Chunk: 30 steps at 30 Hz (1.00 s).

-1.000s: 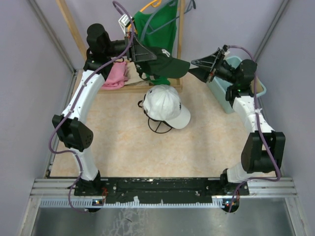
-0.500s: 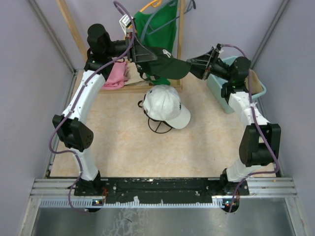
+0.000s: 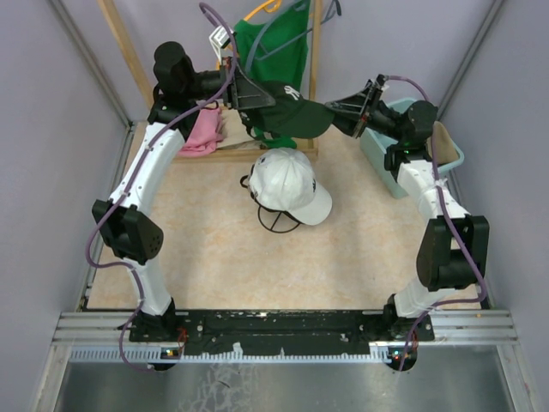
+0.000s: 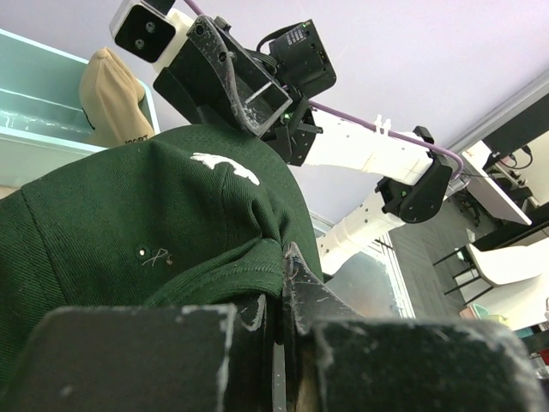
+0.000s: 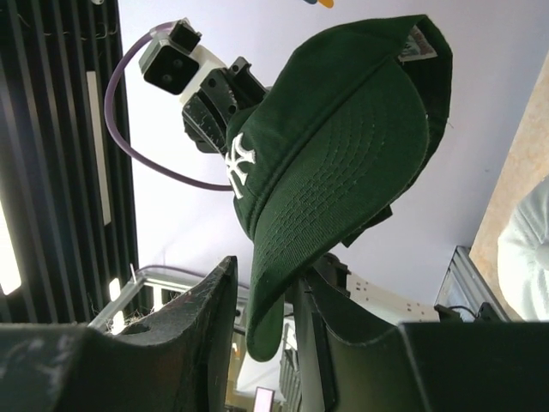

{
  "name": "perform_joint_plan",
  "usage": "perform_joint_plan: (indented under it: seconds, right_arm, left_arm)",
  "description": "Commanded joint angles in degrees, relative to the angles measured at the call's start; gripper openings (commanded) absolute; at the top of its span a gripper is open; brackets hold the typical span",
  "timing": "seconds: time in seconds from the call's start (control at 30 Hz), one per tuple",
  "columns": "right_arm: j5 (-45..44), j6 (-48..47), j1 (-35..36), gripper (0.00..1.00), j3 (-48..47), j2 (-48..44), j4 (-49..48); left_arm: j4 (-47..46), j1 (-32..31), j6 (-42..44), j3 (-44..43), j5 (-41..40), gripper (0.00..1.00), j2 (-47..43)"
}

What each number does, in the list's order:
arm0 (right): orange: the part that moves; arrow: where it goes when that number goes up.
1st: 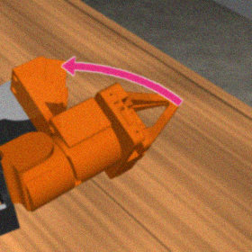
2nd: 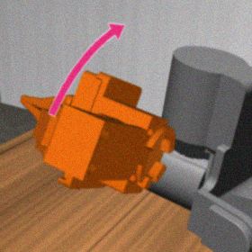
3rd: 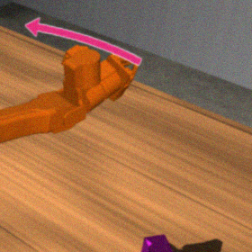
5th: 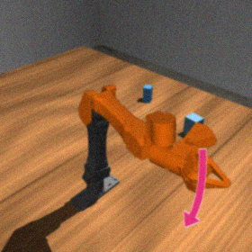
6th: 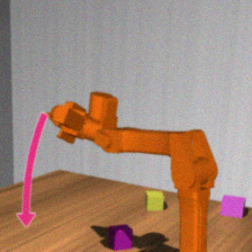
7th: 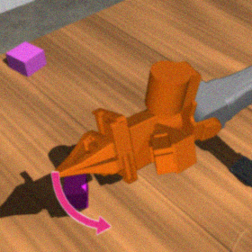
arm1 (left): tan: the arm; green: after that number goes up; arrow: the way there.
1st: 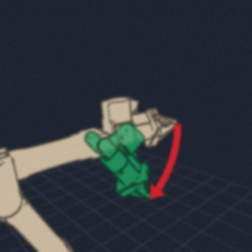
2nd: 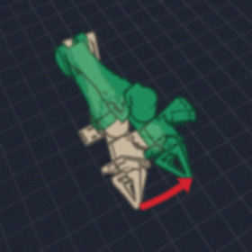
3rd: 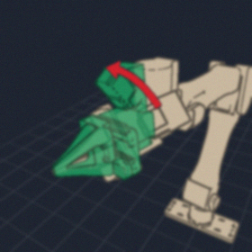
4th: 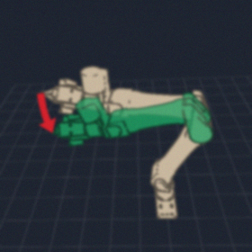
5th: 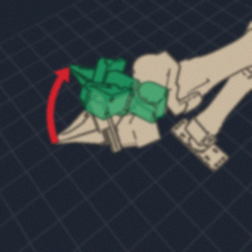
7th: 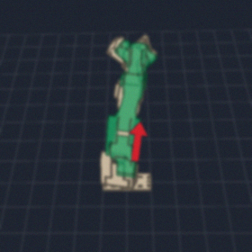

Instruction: Stack the hats

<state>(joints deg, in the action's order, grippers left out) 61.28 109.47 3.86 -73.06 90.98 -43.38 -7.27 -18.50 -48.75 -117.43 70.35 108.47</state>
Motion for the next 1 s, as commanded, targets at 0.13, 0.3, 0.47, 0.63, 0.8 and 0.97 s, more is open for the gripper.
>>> perform_joint_plan:
  seconds: [0.13, 0.3, 0.47, 0.63, 0.8, 0.97]
  right_arm:
    - [0.15, 1.41, 2.21, 0.16, -1.47, -0.71, -3.08]
    - [0.12, -0.19, 1.83, 0.0, -1.21, -1.38, -2.54]
    - [1.31, -7.19, -2.39, 0.0, -0.78, -4.46, 4.53]
    - [1.93, -7.01, -6.14, 0.0, -1.09, -5.27, 3.48]
    - [1.65, -6.23, -6.27, 0.0, -3.11, -3.64, 1.81]
    - [1.54, -6.02, -6.31, 0.0, -5.03, -2.43, 1.41]
  left_arm:
    - [-1.31, -0.57, 1.38, -0.52, 0.93, 0.0, 0.8]
    - [0.1, 0.15, 1.83, 0.36, 0.17, 0.0, 0.39]
    - [-7.99, 4.69, -4.75, 13.6, -8.59, 0.3, -5.81]
    - [-6.13, 8.5, -4.01, 27.87, -19.45, 0.36, -13.95]
    - [6.44, 9.05, 2.87, 31.31, -25.21, 0.48, -18.08]
    - [8.98, 9.03, 2.51, 39.8, -22.11, 0.53, -19.61]
